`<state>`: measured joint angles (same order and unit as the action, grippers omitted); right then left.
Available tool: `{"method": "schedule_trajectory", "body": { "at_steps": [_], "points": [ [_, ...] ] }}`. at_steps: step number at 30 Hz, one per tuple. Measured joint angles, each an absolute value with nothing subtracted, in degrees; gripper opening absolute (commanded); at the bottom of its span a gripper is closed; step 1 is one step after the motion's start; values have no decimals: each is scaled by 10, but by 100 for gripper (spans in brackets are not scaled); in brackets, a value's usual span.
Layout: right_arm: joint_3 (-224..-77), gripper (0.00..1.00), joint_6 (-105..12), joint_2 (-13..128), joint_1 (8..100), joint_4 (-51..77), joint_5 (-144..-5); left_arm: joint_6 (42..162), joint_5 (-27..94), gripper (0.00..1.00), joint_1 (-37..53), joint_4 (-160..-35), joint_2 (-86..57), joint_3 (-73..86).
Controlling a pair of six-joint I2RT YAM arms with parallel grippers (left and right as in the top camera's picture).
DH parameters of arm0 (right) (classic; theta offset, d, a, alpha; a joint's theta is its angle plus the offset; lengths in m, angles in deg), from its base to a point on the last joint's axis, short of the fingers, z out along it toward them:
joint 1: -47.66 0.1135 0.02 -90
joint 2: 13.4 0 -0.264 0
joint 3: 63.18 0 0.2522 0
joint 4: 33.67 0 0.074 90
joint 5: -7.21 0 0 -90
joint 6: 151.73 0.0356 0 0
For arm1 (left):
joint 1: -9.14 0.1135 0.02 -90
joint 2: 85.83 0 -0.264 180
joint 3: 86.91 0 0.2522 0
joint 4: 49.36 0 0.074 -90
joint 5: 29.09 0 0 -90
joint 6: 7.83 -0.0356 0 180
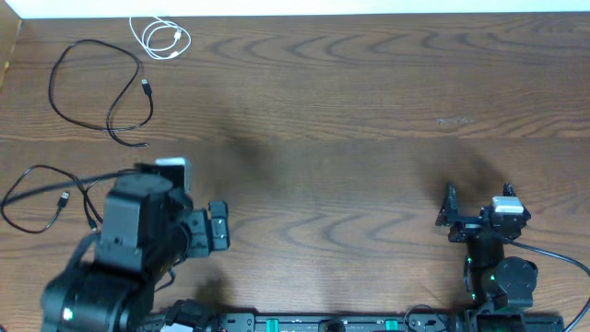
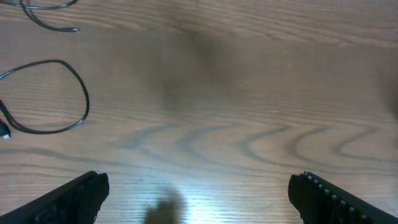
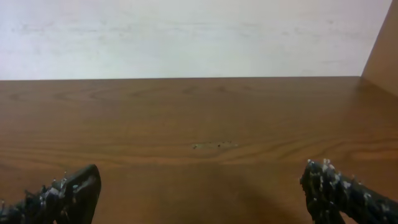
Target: Untangle cables
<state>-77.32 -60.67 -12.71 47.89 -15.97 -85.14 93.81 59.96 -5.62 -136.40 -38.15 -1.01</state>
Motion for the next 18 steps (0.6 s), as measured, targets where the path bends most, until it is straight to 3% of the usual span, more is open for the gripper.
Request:
{"method": "schedule_trajectory", "body": {
  "at_steps": [12, 18],
  "points": [
    [-773, 99, -607, -127, 479, -160, -851, 819, 522, 98, -48, -1052, -550, -261],
    [-773, 99, -607, -127, 479, -160, -851, 803, 506, 97, -7, -1034, -653, -376]
  ]
}}
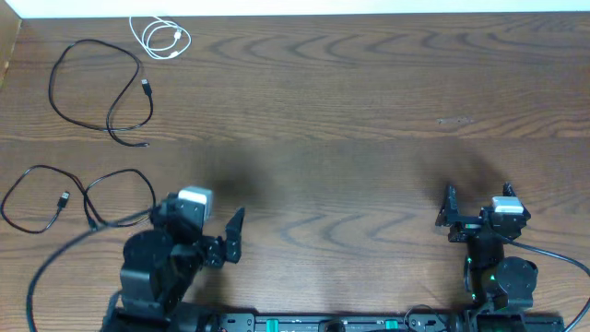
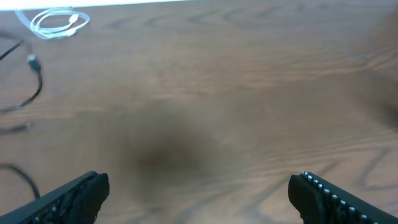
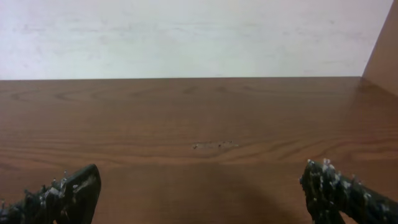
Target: Untangle cables
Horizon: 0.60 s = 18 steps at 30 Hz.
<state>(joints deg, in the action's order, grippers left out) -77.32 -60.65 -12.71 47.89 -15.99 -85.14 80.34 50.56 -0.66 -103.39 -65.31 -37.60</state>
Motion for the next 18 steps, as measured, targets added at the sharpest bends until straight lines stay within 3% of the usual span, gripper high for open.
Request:
{"method": "schedule_trajectory", "body": {
  "at_steps": [18],
  "points": [
    [-773, 99, -607, -127, 479, -160, -851, 772, 501, 98, 57, -881, -787, -552]
  ]
}}
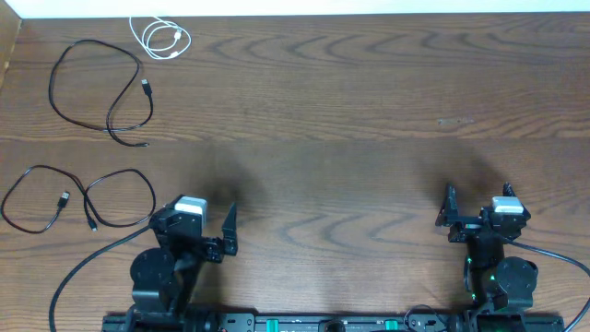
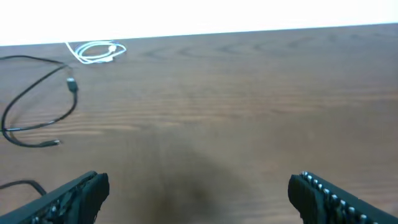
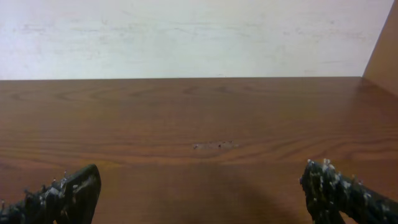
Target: Untangle cables
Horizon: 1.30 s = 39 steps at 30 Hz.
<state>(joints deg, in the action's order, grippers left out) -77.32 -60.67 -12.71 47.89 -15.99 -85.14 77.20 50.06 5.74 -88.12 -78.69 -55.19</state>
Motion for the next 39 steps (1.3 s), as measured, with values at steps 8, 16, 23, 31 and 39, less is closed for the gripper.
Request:
{"method": "schedule_trajectory", "body": {
  "at_steps": [8, 16, 23, 31, 39],
  "points": [
    [-773, 99, -607, -127, 479, -160, -851, 772, 501, 98, 72, -759, -831, -619],
    [-773, 99, -607, -127, 479, -160, -851, 781, 500, 98, 81, -656, -848, -673],
    [-773, 99, -607, -127, 479, -160, -851, 796, 500, 98, 90, -602, -851, -704],
    [-773, 99, -607, -127, 479, -160, -851, 803, 501, 98, 90, -566, -852, -728],
    [-773, 99, -607, -127, 479, -160, -851, 805, 503, 98, 90, -608, -852, -728]
  ]
}}
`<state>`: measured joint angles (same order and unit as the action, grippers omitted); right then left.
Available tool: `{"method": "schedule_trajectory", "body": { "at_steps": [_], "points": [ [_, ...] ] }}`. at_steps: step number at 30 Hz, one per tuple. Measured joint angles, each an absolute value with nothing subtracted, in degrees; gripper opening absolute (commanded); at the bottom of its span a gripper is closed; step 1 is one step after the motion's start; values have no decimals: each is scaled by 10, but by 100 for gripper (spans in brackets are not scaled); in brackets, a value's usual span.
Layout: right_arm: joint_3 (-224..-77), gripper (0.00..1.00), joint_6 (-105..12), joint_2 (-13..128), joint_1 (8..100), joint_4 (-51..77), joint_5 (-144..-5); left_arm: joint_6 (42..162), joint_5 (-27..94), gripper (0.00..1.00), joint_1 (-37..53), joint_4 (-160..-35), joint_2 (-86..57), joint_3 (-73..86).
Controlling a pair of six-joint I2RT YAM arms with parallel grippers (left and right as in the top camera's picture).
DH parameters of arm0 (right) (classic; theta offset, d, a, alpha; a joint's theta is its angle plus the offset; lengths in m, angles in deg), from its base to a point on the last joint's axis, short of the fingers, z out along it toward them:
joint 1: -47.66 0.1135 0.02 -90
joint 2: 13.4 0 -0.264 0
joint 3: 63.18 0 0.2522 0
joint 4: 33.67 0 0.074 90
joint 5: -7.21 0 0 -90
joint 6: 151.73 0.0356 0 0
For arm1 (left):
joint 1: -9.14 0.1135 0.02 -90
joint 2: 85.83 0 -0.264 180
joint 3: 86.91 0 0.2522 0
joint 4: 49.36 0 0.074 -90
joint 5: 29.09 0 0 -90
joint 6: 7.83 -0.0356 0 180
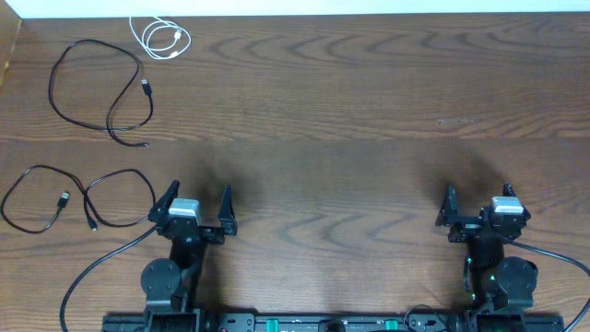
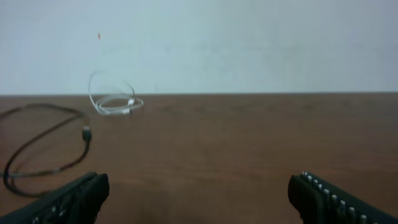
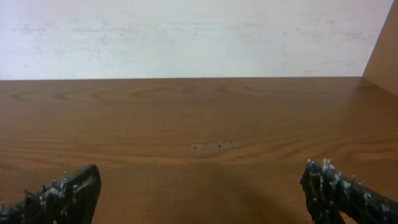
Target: Untangle cables
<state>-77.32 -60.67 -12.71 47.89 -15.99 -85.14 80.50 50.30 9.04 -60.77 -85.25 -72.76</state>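
Three cables lie apart on the left of the table. A small white coiled cable (image 1: 161, 37) (image 2: 114, 102) is at the far edge. A black cable (image 1: 100, 88) (image 2: 43, 140) loops just in front of it. A second black cable (image 1: 78, 196) lies at the left edge, beside my left arm. My left gripper (image 1: 195, 207) (image 2: 198, 198) is open and empty, low at the near edge. At the near right my right gripper (image 1: 477, 210) (image 3: 200, 194) is open too, nothing between its fingers.
The wooden table (image 1: 350, 120) stretches bare across the middle and right. A white wall (image 3: 186, 37) rises behind its far edge. A wooden side panel (image 3: 382, 56) stands at the right.
My left arm has drawn back toward the near edge and tipped up; its camera now looks level across the table at the wall. The right arm and the cables have not moved.
At first my left arm reached over the lower black cable with its gripper open. It then stood farther back each time, leaving that cable laid out on the table, and now rests at the near edge. The right arm stayed parked and open throughout.
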Motion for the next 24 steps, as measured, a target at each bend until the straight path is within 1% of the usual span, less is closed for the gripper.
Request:
{"method": "schedule_trajectory", "body": {
  "at_steps": [7, 24],
  "points": [
    [-773, 99, -607, -127, 479, -160, -851, 806, 509, 98, 90, -635, -852, -724],
    [-773, 99, -607, -127, 479, -160, -851, 806, 518, 98, 90, -641, -852, -722]
  ]
}}
